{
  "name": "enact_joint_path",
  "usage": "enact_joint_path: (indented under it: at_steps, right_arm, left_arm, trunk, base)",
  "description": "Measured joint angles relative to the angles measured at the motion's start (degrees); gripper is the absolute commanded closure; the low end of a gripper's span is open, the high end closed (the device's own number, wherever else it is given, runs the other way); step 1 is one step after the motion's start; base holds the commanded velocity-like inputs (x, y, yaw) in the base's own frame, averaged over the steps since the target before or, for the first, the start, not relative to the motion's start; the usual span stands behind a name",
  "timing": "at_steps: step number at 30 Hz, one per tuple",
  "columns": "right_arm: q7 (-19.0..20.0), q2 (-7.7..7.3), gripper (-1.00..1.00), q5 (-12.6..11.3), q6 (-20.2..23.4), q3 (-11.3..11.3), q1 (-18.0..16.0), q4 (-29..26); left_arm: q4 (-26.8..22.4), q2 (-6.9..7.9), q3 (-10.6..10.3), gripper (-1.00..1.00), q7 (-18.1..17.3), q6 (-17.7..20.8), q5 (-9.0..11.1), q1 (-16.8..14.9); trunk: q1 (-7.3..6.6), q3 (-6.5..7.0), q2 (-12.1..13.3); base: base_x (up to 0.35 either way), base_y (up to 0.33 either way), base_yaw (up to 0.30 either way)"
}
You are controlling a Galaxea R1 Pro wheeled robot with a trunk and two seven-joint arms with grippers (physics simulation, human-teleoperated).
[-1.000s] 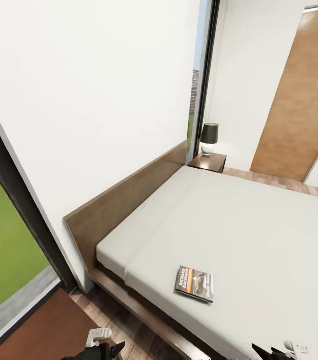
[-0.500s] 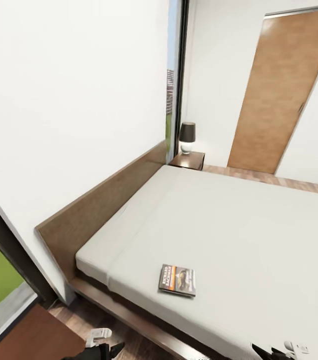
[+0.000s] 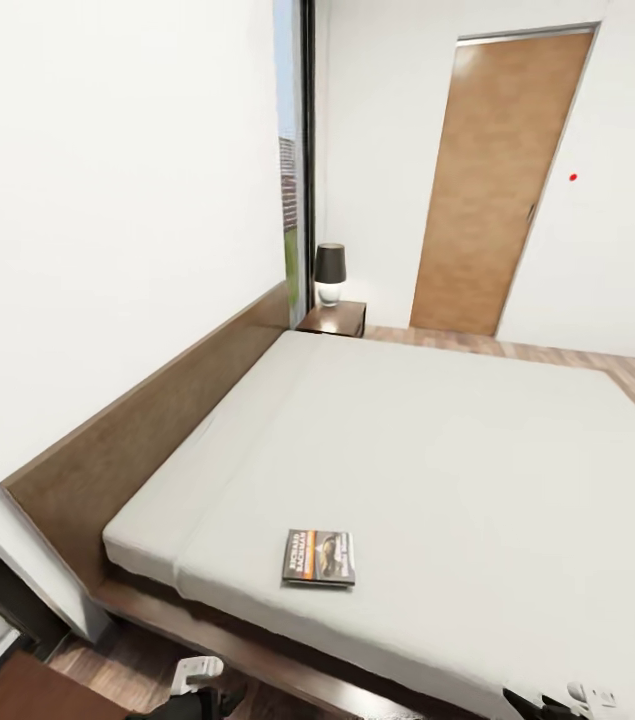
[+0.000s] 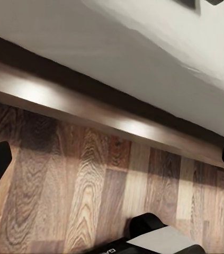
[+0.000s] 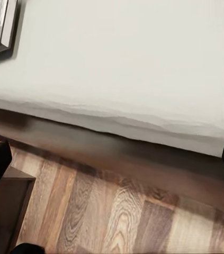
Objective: In the bedroom, move the book from the bed onto either nightstand, and place the two sandals side by side next to the bed.
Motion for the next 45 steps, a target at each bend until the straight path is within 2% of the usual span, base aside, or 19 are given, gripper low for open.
enact_joint_path:
  at_steps: [23, 45]
  right_arm:
    - [0.0, 0.04, -1.00, 0.1, 0.0, 0.0, 0.0, 0.0]
    - [0.0, 0.14, -1.00, 0.1, 0.0, 0.0, 0.0, 0.0]
  left_arm:
    - [0.0, 0.04, 0.0, -1.00, 0.0, 0.0, 0.0, 0.0]
    - [0.0, 0.12, 0.0, -1.00, -0.1, 0.0, 0.0, 0.0]
  trunk:
    - [0.00, 0.00, 0.0]
    - [0.00, 0.00, 0.0]
  base:
    - [0.000, 0.000, -0.278]
    - [0.000, 0.000, -0.018]
